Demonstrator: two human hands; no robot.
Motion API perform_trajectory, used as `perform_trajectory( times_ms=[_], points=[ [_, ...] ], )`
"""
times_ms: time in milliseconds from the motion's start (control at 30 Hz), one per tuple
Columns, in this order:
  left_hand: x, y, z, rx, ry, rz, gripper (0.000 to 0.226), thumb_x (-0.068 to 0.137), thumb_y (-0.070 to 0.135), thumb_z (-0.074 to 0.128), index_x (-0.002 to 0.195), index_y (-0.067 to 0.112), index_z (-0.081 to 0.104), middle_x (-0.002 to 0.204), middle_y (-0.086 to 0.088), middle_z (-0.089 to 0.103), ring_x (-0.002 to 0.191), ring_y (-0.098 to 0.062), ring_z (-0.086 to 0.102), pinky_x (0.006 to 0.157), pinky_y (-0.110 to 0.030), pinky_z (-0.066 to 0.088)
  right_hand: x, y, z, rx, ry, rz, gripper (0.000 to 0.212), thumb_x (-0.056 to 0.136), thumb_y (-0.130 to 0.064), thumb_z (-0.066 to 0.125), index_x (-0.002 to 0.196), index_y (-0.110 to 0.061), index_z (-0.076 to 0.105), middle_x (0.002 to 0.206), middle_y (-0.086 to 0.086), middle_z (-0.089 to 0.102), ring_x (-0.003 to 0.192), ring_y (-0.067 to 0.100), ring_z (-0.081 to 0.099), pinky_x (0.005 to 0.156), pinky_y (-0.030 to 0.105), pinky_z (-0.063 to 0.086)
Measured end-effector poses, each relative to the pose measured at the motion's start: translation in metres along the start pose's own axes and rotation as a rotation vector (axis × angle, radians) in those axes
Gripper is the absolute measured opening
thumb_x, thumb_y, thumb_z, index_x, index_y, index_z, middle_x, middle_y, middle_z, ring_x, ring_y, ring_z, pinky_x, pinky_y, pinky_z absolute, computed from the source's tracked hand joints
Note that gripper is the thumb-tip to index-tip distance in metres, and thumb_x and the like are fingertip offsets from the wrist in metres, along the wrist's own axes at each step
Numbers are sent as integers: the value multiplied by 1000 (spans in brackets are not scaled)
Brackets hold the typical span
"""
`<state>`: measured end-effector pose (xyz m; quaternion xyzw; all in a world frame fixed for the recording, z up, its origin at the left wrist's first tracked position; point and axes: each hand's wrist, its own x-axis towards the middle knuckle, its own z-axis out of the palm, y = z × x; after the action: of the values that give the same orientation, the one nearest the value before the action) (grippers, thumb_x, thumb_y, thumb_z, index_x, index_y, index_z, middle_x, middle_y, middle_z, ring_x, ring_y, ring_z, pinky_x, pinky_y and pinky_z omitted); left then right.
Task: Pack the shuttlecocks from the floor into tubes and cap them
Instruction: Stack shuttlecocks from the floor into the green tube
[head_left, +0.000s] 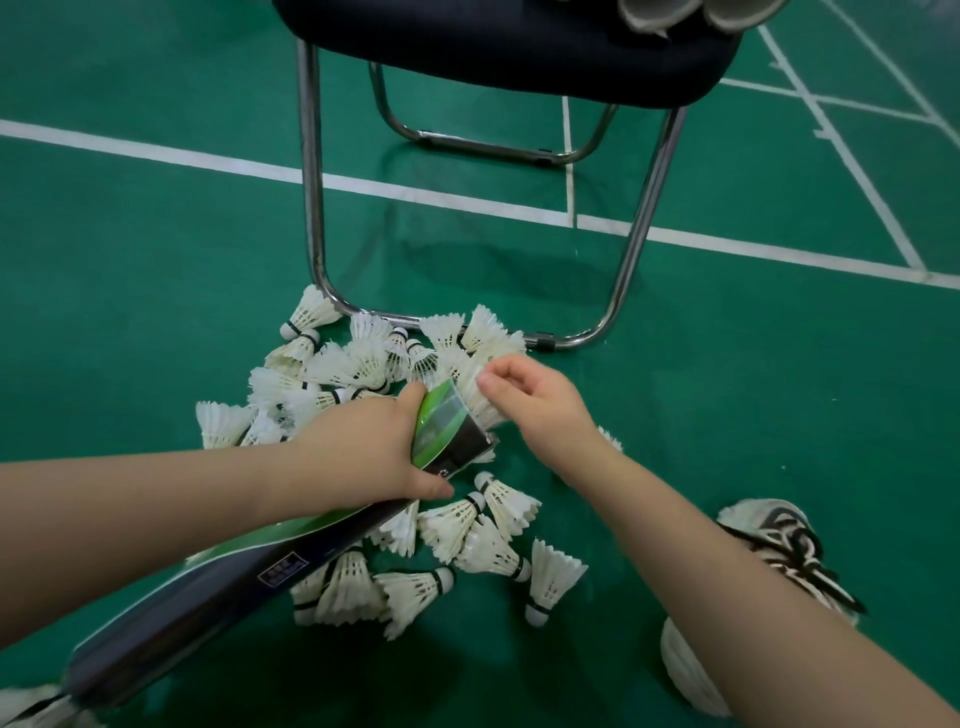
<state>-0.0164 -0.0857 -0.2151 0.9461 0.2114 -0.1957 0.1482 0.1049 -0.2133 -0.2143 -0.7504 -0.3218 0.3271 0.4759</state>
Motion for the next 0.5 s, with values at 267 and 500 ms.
perform_trajectory(
  times_ms=[267, 500],
  points=[
    [-19, -2, -5, 37, 40, 56, 72, 65, 67, 65, 110, 20, 33, 78, 5, 57, 69, -15, 57, 61, -34, 53, -14, -13, 6, -72, -553, 186, 28, 86, -39, 59, 110, -26, 65, 119, -6, 64, 111, 11, 58, 102, 29, 40],
    [-38, -6, 4, 180, 37, 127, 74, 65, 69, 63, 110, 19, 33, 71, 7, 49, 65, -16, 55, 60, -33, 52, -29, -12, 33, -109, -674, 239, 30, 79, -30, 65, 107, -20, 65, 113, 1, 66, 110, 17, 59, 100, 32, 43]
  ],
)
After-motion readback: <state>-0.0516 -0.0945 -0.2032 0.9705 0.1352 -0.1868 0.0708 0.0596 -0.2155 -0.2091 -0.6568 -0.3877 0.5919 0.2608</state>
